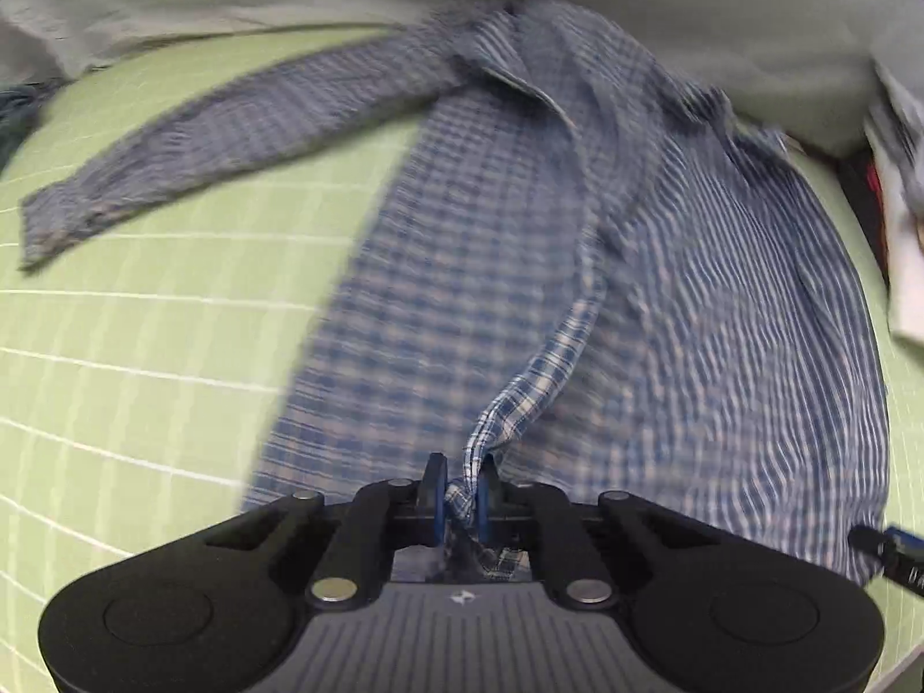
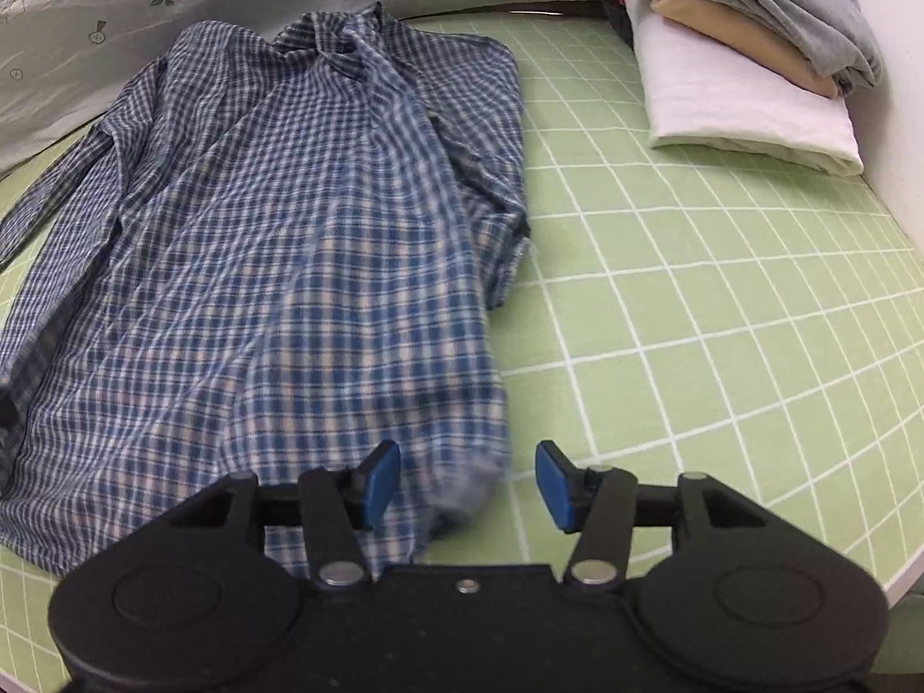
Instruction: Fold clothes
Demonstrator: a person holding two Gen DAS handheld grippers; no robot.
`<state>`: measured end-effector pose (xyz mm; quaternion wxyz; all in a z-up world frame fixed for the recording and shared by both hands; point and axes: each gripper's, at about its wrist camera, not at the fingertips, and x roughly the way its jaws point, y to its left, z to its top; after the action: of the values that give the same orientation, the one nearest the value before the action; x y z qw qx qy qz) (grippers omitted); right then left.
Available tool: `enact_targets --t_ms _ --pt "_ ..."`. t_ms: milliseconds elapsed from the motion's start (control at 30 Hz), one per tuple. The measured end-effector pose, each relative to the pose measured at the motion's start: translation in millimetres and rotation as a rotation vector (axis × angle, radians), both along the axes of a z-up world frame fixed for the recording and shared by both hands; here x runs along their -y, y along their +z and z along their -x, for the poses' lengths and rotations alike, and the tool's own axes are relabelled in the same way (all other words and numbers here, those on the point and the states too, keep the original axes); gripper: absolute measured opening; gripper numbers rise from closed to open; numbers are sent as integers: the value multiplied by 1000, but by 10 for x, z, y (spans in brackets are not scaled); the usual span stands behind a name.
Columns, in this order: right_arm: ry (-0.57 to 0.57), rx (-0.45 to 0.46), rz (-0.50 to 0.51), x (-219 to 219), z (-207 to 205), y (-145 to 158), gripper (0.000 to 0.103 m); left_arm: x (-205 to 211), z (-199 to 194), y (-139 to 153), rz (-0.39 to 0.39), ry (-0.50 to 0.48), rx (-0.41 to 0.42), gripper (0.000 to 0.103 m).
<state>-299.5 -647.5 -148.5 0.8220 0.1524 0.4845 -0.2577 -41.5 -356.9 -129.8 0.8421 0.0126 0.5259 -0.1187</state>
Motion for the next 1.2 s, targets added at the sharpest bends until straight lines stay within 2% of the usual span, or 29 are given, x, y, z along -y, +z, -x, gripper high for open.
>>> enact_targets --t_ms 100,200,367,500,633,833,900,933,967,1000,1033,1067,1133,1200 --pt "5 4 1 -118 -88 2 53 -377 -105 143 -4 75 50 8" --pt "-13 -10 10 -229 -233 -30 61 -790 -205 198 -6 152 58 6" --pt "-29 -6 24 -487 -415 -4 62 -1364 -275 234 -23 225 61 5" --pt "-11 1 27 -774 -532 8 62 -1747 -191 199 -17 251 24 5" --pt "19 4 35 -1068 -624 6 63 -1964 11 123 -43 276 -15 5" --pt "79 -11 23 -1280 -832 -47 65 -2222 373 31 -19 350 -112 6" --pt "96 -12 22 -1260 -864 -35 66 -2204 410 23 -21 366 -124 13" --pt "101 -3 22 -1218 -870 -10 66 -2171 396 50 -24 369 -118 22" --pt "106 6 23 -1177 -877 15 68 -2138 381 76 -27 372 -112 39" --pt "110 15 24 -1133 -883 41 72 -2061 358 119 -36 369 -89 50" --pt "108 31 29 -1067 -890 72 81 -1994 346 155 -41 370 -62 70" --pt "106 46 34 -1002 -897 104 86 -1936 313 212 -37 371 -25 79" --pt "102 88 49 -966 -850 230 101 -1785 233 295 -31 365 26 82" --pt "111 138 61 -846 -850 303 103 -1550 100 348 -22 347 56 89"
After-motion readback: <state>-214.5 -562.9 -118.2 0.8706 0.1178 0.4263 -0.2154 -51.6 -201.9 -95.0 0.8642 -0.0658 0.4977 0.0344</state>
